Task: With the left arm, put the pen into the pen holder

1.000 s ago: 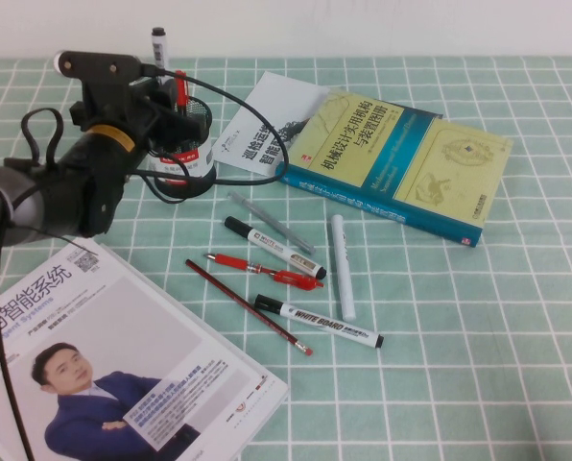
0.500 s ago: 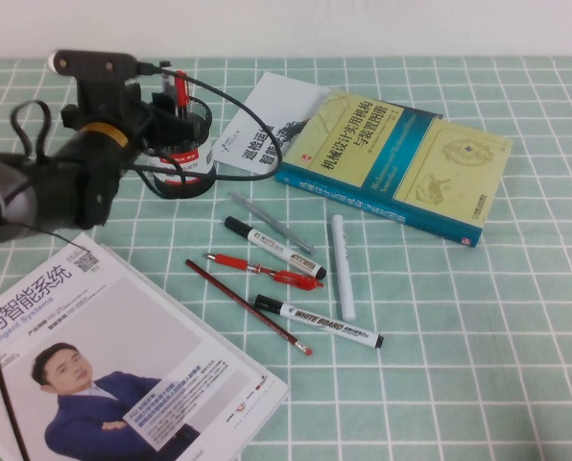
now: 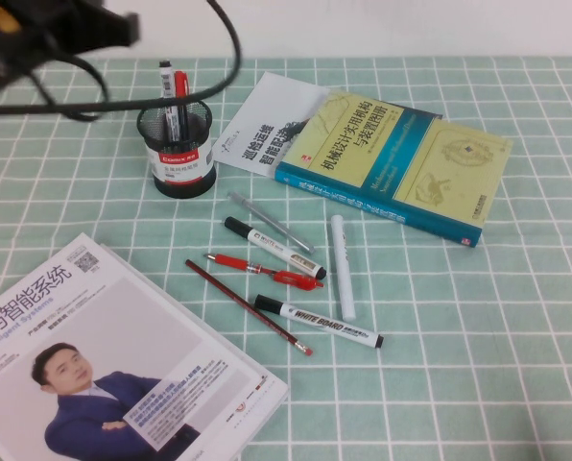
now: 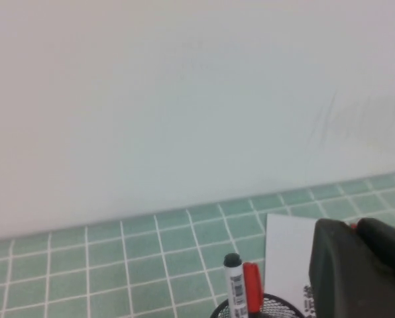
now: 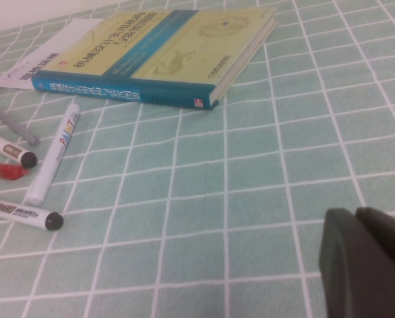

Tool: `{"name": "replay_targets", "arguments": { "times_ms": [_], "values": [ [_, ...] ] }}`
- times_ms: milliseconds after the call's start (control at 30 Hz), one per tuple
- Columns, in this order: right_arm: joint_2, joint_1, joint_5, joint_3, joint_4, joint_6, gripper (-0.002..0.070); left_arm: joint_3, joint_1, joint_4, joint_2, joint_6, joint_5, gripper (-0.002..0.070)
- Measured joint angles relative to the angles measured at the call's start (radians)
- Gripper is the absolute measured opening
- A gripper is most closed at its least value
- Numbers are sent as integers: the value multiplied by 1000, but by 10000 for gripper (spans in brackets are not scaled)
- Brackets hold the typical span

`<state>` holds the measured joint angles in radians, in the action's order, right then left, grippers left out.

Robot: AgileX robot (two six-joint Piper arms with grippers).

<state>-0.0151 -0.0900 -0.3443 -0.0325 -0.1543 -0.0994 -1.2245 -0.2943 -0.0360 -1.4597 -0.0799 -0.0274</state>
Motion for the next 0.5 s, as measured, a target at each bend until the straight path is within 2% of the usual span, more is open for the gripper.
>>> {"name": "replay_targets", "arguments": {
  "times_ms": [133,500],
  "values": [
    [0,0,0,0,0,0,-20,114,0,0,171,26,-26,2],
    [0,0,0,0,0,0,-20,631,0,0,653,127,-35,0]
  ]
}}
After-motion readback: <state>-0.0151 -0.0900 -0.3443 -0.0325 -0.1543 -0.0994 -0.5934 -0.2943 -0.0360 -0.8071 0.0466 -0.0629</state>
